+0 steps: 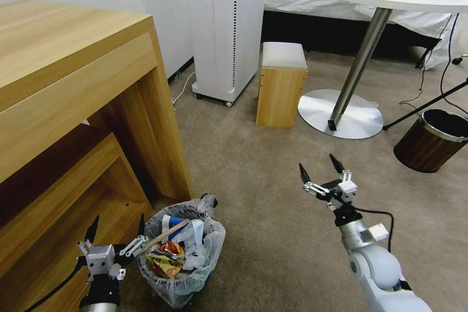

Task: Pick up the trash bin and place the garbage on the floor into it.

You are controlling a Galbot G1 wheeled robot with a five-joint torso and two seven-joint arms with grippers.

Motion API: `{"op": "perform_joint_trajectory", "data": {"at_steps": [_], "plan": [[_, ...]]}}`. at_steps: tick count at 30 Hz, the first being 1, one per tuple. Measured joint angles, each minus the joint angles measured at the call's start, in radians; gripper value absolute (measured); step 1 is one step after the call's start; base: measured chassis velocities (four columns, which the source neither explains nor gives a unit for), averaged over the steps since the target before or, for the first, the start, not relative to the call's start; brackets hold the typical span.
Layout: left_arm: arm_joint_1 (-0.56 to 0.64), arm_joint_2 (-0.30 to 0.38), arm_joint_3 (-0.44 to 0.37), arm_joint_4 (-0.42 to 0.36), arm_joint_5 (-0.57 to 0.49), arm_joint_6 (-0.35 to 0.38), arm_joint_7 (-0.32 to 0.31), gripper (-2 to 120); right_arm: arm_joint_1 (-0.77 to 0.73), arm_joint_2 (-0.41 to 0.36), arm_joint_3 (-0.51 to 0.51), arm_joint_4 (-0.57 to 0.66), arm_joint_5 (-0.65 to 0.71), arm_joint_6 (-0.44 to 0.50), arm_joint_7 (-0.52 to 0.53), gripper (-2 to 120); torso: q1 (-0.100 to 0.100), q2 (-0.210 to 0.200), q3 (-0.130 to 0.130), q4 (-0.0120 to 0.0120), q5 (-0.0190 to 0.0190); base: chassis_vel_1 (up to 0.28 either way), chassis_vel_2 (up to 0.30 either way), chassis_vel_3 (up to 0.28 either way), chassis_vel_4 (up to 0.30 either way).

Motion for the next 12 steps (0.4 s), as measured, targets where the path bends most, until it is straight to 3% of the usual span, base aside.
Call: {"op": "perform_joint_trajectory", "data": {"at_steps": [6,12], "plan": [[0.032,0.014,0.056,0.005,0.027,0.010,0.014,100,-0.023,0.039,0.069,0.026,-0.066,-0.002,0.028,100,0.000,0.000,0.000,0.0001,0.0001,0.000,0.000,0.000,0.000],[0.010,0.022,0.052,0.033,0.038,-0.004,0.020,100,-0.034,0.074,0.129,0.044,-0.125,-0.038,0.084,100,0.000,0.000,0.000,0.0002,-0.0002,0.000,0.000,0.000,0.000]]}}
